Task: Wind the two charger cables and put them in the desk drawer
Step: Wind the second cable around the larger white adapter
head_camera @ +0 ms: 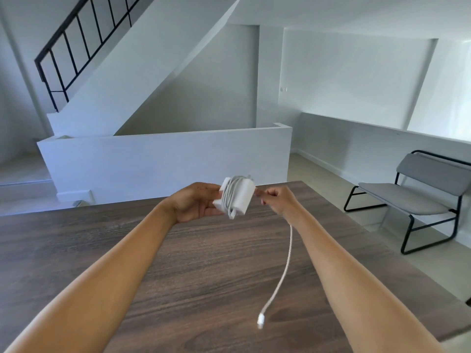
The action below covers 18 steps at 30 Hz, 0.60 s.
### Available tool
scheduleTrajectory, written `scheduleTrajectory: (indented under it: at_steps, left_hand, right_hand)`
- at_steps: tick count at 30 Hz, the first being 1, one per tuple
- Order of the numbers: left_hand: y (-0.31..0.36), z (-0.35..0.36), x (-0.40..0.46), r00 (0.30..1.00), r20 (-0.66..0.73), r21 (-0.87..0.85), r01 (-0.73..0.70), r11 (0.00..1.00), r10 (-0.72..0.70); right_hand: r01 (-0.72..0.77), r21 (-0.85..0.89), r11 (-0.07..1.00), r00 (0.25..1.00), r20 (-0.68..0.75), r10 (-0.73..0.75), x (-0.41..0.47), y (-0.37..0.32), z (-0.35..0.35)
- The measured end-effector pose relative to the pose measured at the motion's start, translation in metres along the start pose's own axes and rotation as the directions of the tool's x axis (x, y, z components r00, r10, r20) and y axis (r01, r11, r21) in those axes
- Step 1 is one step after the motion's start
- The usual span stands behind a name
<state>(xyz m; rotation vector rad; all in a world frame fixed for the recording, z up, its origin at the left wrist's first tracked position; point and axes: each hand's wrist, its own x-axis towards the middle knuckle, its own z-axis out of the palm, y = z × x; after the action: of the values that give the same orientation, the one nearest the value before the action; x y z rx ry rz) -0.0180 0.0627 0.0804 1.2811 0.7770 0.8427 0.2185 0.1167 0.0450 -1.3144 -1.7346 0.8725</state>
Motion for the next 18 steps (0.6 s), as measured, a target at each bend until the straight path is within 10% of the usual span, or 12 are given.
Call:
scheduleTrajectory:
  at_steps: [9,18]
  left_hand:
    - [0.011,0.017,0.021,0.871,-0.491,-0.347,-0.223,0.911,0.027]
    - [0.012,-0.008,0.03,0.614,-0.788,-0.31,-0.348,0.885,-0.035]
  right_hand:
    - [0.063,-0.082,0.995,0.993,0.105,-0.054,-0.016,-0.001,0.035]
    - [0.119,-0.173,0.978,0.984,0.151,-0.093,-0.023,-0.02,0.035]
